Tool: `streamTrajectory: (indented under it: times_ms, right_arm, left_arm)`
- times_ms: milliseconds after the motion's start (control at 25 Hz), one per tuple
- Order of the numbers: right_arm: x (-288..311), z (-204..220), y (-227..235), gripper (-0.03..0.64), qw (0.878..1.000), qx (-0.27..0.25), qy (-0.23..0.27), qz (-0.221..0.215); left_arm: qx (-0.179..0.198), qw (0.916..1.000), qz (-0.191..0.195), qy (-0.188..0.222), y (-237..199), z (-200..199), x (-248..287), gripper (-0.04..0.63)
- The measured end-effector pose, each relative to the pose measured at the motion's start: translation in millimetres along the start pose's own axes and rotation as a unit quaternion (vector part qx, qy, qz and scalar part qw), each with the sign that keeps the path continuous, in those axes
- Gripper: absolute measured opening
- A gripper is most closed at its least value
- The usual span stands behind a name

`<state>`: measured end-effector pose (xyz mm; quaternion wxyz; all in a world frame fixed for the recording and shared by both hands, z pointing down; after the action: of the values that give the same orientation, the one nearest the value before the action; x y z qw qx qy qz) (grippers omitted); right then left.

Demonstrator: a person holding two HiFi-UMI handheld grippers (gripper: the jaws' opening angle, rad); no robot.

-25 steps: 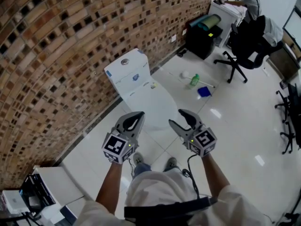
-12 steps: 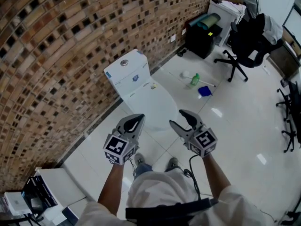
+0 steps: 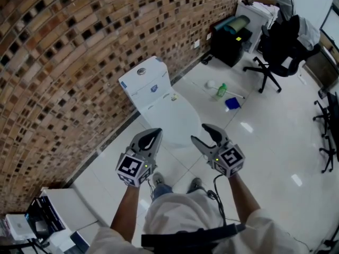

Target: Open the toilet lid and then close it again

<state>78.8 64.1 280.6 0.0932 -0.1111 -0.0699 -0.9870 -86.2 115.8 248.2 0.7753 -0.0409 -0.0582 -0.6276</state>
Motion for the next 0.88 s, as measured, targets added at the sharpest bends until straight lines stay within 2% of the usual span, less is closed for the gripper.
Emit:
streamTrajectory:
  times_ms: [280, 440, 520, 640, 760, 880]
  right_arm:
    - [-10.5, 8.7, -5.6, 0.253, 1.000, -0.019, 0.011, -0.019]
    - [-12.0, 23.3, -9.9, 0.253, 1.000, -0.023, -0.006, -0.015]
    - [-6.7, 33.0, -15.5, 0.253, 0.999, -0.032, -0.023, 0.002]
    - [11.4, 44.3, -30.9, 0.253, 0.994, -0.076, -0.064, 0.037]
    - [45.7, 53.1, -47.5, 0.253, 0.984, -0.122, -0.101, 0.080]
    - [91.9, 62.5, -59.9, 0.253, 0.975, -0.120, -0.122, 0.143]
  left_arm:
    - [-0.006, 0.9994, -0.030, -0.018, 6.9, 9.4, -9.7, -0.005]
    - [-0.004, 0.9992, -0.033, -0.022, 3.7, 16.9, -12.8, -0.004]
    - [-0.004, 0.9994, -0.026, -0.022, -4.7, 21.9, -14.0, -0.005]
    - [0.011, 0.9996, -0.008, -0.024, -28.2, 31.8, -16.4, -0.005]
    - [0.040, 0.9982, 0.032, -0.030, -65.3, 44.4, -15.3, -0.005]
    - [0.074, 0.9940, 0.075, -0.029, -120.2, 61.7, -14.0, -0.005]
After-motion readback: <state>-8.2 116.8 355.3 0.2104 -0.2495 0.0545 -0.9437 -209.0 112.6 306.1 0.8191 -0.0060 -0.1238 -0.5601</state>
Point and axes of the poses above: the fingertips, and each gripper's own axes: x forward along the fingers, y to its right, z out of its underside, the point moved 4 cm from there along -x, backward along the fingers, and after that the axes turned 13 degrees about -z, right-handed, at the moved point
